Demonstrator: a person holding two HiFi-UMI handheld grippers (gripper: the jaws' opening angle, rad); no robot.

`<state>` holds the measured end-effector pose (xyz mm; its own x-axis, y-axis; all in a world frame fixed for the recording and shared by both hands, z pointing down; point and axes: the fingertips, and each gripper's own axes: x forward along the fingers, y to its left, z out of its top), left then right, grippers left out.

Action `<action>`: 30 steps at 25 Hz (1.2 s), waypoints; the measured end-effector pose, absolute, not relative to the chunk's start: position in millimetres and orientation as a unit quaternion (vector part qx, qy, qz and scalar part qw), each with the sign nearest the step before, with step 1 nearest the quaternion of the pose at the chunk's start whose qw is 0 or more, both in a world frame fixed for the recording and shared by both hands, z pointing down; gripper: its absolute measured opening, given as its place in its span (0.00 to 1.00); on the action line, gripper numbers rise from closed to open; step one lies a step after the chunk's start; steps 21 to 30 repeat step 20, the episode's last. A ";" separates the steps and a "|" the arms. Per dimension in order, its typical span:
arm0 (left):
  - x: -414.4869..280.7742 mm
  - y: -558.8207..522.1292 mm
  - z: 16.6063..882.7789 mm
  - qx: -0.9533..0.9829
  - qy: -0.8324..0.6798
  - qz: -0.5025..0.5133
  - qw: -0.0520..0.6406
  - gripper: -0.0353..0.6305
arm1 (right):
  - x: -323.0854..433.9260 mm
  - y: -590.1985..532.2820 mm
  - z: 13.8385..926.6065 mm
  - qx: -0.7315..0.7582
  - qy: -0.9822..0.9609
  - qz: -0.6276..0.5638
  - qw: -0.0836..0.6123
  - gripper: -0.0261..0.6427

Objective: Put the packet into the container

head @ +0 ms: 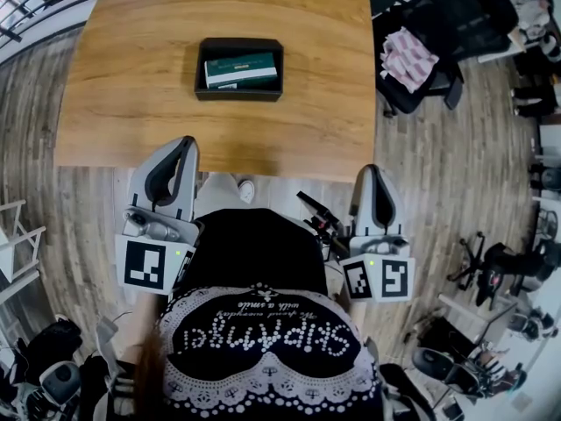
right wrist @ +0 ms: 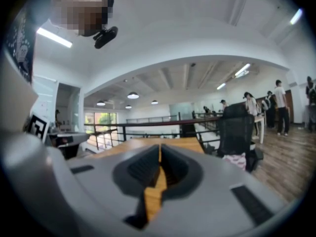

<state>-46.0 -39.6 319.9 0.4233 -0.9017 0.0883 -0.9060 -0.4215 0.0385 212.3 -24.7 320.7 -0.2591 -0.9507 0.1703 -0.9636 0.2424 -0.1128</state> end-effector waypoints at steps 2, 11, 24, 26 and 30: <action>-48.1 -41.4 321.8 0.840 -0.540 0.025 0.047 0.10 | 211.4 -25.6 320.8 0.607 -0.788 0.097 0.034 0.09; -57.3 -45.8 324.4 0.839 -0.542 0.019 0.047 0.10 | 207.4 -28.0 322.7 0.610 -0.785 0.101 0.038 0.09; -58.7 -39.9 333.6 0.844 -0.531 0.032 0.072 0.10 | 209.4 -25.2 320.8 0.621 -0.777 0.096 0.040 0.09; -58.7 -39.9 333.6 0.844 -0.531 0.032 0.072 0.10 | 209.4 -25.2 320.8 0.621 -0.777 0.096 0.040 0.09; -58.7 -39.9 333.6 0.844 -0.531 0.032 0.072 0.10 | 209.4 -25.2 320.8 0.621 -0.777 0.096 0.040 0.09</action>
